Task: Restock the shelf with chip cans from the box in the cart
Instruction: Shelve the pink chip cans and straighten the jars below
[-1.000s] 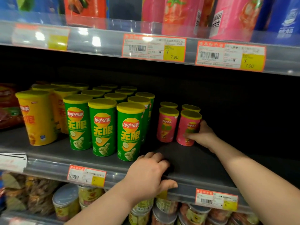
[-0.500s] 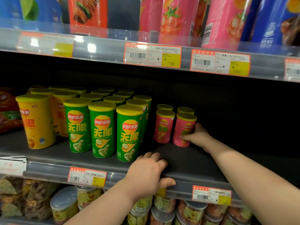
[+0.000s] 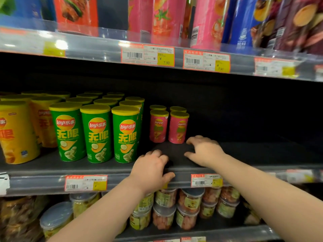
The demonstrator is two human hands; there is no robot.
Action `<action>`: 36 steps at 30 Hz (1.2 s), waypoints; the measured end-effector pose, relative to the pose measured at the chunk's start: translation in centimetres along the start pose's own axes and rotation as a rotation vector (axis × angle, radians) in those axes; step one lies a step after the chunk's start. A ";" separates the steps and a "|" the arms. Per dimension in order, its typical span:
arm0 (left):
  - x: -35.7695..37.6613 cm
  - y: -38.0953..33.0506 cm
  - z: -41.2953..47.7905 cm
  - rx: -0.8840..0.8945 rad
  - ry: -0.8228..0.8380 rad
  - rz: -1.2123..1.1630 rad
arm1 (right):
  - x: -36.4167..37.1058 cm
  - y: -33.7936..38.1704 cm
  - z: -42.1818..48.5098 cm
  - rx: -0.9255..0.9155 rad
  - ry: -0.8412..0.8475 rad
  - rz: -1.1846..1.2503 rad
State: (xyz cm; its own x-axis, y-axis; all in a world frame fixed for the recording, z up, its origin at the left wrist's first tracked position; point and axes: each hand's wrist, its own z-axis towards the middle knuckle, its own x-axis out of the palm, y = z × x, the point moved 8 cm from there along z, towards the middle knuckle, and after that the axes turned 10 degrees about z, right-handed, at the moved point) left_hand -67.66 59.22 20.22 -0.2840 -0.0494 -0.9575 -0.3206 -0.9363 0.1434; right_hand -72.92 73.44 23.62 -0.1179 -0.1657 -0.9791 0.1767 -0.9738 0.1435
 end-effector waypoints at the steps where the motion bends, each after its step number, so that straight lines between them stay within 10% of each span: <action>1: -0.4 -0.2 -0.2 0.008 -0.020 0.000 | -0.2 0.4 -0.9 -0.015 -0.021 -0.008; 16: 0.2 -2.9 -6.9 0.207 -0.186 -0.096 | 2.8 3.7 -12.3 -0.040 -0.066 -0.003; 36: 10.2 -6.5 -18.4 -0.080 0.390 -0.020 | 15.4 3.1 -20.7 -0.176 0.352 -0.007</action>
State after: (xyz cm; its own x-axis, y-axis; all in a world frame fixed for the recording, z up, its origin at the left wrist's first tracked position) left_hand -51.86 58.46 4.92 0.0908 -0.1446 -0.9853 -0.2473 -0.9617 0.1184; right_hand -54.02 71.13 5.97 0.2173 -0.0655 -0.9739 0.3457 -0.9279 0.1396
